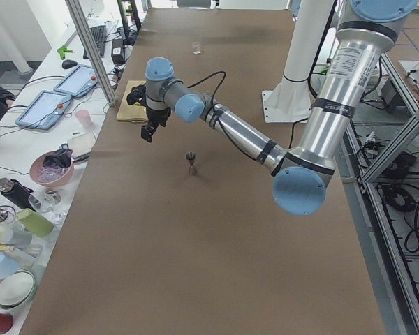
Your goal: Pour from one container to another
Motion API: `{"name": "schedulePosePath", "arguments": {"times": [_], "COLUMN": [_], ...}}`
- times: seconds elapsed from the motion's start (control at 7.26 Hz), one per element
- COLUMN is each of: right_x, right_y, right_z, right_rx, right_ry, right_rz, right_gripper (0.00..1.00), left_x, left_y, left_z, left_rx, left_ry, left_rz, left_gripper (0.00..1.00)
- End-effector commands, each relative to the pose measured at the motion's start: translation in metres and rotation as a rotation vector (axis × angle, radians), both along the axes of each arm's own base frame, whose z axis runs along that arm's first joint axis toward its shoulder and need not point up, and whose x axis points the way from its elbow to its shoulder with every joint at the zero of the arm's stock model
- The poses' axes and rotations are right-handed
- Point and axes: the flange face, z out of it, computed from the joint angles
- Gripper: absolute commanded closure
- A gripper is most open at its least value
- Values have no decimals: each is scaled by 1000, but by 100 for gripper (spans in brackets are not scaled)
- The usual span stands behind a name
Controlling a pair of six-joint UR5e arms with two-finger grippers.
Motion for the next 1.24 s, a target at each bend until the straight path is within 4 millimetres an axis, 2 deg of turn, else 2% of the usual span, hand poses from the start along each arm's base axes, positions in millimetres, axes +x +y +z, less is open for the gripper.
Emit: {"name": "schedulePosePath", "arguments": {"times": [0.0,0.14,0.28,0.41,0.55,0.69,0.96,1.1], "right_x": [0,0,0,0,0,0,0,0], "right_y": [-1,-1,-1,-1,-1,-1,-1,-1], "right_z": [-5,-5,-5,-6,-5,-6,-6,-6], "right_rx": [12,12,14,15,15,15,15,15], "right_ry": [-1,-1,-3,-3,-3,-3,-3,-3], "right_rz": [1,2,2,2,1,1,2,2], "right_gripper": [0,0,0,0,0,0,0,0], "left_x": [-59,-70,-72,-73,-76,-85,-135,-153], "left_y": [34,50,53,65,72,94,151,166], "left_z": [67,104,133,171,197,220,277,289], "left_rx": [-91,-157,-219,-289,-342,-377,-337,-360], "left_ry": [74,67,51,34,24,18,-5,-2], "left_rz": [31,16,8,6,1,-3,36,0], "left_gripper": [0,0,1,1,1,0,1,1]}}
